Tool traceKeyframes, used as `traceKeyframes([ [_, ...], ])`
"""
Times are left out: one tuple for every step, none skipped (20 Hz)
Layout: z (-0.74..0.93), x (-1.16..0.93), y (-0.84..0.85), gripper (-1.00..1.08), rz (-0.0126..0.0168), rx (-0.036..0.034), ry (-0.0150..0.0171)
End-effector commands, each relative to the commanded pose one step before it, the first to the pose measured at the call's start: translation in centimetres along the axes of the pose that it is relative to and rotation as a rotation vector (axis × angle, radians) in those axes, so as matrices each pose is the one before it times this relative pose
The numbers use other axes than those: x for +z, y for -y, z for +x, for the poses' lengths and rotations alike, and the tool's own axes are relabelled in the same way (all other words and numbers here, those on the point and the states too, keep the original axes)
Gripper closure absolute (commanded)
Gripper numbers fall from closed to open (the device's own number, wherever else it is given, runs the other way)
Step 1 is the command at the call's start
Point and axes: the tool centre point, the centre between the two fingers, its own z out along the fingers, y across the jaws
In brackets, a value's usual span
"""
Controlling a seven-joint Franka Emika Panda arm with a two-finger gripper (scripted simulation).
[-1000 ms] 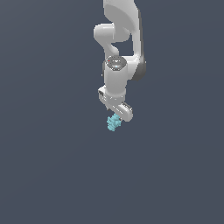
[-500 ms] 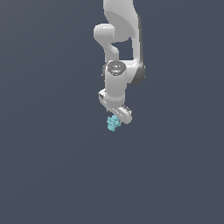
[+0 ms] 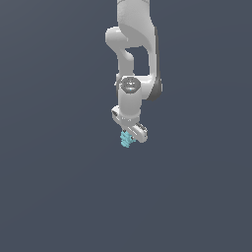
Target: Pick up the object and move it to a goal position.
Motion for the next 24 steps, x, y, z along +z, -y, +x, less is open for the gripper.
traceKeyframes([
  [0.026,0.063,0.039,1.08,0.00093,0.00004,-0.00073],
  [0.0,0.0,0.0,1.08,0.0,0.0,0.0],
  [0.0,0.0,0.0,1.08,0.0,0.0,0.0],
  [0.0,0.0,0.0,1.08,0.0,0.0,0.0],
  [0.0,0.0,0.0,1.08,0.0,0.0,0.0],
  [0.0,0.0,0.0,1.08,0.0,0.0,0.0],
  [0.0,0.0,0.0,1.08,0.0,0.0,0.0],
  [0.0,0.0,0.0,1.08,0.0,0.0,0.0],
  [0.0,0.0,0.0,1.08,0.0,0.0,0.0],
  [-0.009,-0.061,0.034,1.08,0.00111,-0.00044,-0.00007],
  [-0.013,-0.028,0.006,1.08,0.0,0.0,0.0],
  [-0.038,-0.084,0.019,1.08,0.0,0.0,0.0],
  [-0.063,-0.14,0.032,1.08,0.0,0.0,0.0],
  [-0.089,-0.196,0.045,1.08,0.0,0.0,0.0],
  [-0.114,-0.254,0.058,1.08,0.0,0.0,0.0],
  [-0.14,-0.312,0.073,1.08,0.0,0.0,0.0],
  [-0.166,-0.372,0.088,1.08,0.0,0.0,0.0],
  [-0.178,-0.419,0.096,1.08,-0.00036,0.00033,-0.00001],
  [-0.218,-0.498,0.123,1.08,0.0,0.0,0.0],
  [-0.237,-0.549,0.138,1.08,0.0,0.0,0.0],
  [-0.218,-0.513,0.131,1.08,0.0,0.0,0.0],
  [-0.193,-0.46,0.119,1.08,0.0,0.0,0.0],
  [-0.167,-0.404,0.106,1.08,0.0,0.0,0.0],
  [-0.141,-0.346,0.091,1.08,0.0,0.0,0.0],
])
